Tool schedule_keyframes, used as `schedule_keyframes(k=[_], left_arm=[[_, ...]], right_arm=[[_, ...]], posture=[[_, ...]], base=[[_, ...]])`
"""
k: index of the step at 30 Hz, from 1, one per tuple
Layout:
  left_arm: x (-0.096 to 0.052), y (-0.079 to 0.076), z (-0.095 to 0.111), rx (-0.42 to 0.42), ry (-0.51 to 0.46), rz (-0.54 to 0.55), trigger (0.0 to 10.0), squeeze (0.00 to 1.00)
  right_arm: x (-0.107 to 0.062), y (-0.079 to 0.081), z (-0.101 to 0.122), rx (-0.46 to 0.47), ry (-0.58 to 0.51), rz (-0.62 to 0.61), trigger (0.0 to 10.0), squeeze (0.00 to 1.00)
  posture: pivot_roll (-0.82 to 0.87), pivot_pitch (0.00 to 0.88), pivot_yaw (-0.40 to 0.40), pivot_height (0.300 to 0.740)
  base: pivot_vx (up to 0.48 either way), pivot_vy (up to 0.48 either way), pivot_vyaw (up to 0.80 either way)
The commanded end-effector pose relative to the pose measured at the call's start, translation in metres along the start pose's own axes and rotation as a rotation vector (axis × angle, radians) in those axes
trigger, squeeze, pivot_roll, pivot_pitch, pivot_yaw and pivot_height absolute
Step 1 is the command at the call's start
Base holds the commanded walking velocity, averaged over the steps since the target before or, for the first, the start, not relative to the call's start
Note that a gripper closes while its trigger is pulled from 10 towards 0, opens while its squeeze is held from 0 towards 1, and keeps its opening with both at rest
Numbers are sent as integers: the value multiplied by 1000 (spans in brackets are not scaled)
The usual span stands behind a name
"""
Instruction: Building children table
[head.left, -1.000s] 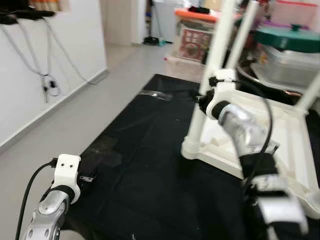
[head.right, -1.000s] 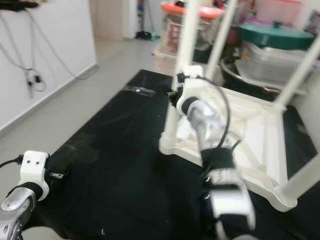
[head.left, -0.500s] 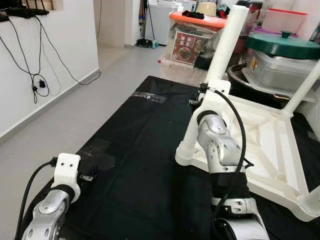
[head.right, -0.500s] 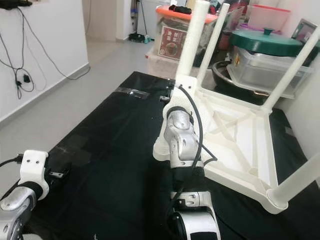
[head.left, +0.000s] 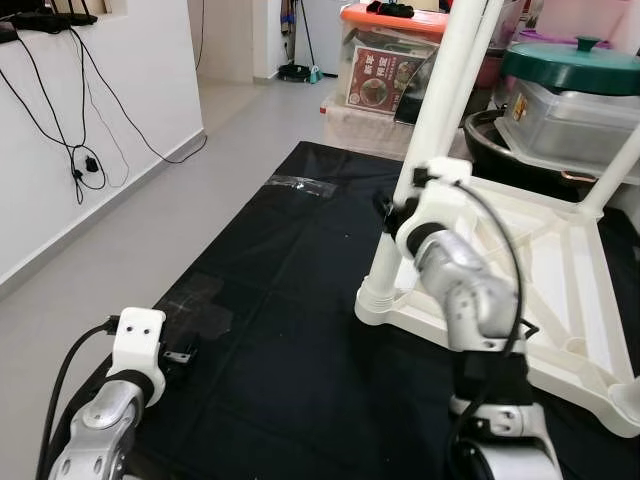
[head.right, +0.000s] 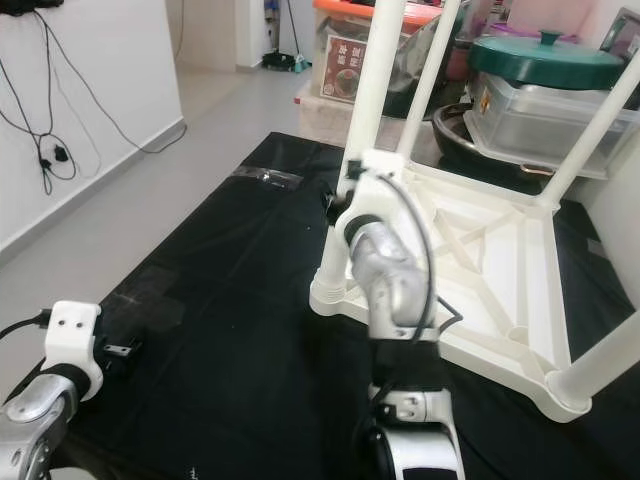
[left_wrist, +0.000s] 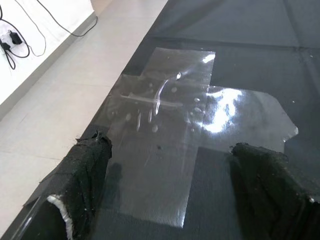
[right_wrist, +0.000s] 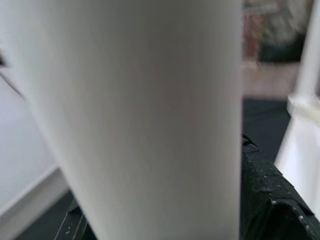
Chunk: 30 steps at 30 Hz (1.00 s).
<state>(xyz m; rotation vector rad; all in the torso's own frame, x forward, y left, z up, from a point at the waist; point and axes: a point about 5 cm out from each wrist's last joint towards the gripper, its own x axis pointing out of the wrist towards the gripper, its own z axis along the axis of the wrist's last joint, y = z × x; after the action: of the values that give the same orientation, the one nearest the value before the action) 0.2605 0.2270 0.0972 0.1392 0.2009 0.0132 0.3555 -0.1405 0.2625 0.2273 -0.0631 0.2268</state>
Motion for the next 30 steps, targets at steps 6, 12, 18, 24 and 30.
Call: schedule_keyframes(k=[6,12,18,24,30], left_arm=[[1,0,-2,23,12,-13,10000,0],[3,-3,0,30,6,-23,10000,0],[2,2,0,42,7,-16,10000,0],[-1,3,-1,44,12,-14,10000,0],[-3,-4,-4,35,22,-27,10000,0]], right_arm=[[-12,3,24,-107,-58,462,10000,0],[-12,1,-12,-249,129,818,4353,0],[10,-5,-24,-274,188,743,0,0],[25,-17,-30,-293,214,456,0,0],[-3,-65,-52,-141,129,-415,0,0]], posture=[[103,0,-85,740],[132,0,-102,740],[148,0,-114,740],[147,0,-113,740],[136,0,-100,740]], base=[[0,0,0],[0,0,0],[0,0,0],[0,0,0],[0,0,0]])
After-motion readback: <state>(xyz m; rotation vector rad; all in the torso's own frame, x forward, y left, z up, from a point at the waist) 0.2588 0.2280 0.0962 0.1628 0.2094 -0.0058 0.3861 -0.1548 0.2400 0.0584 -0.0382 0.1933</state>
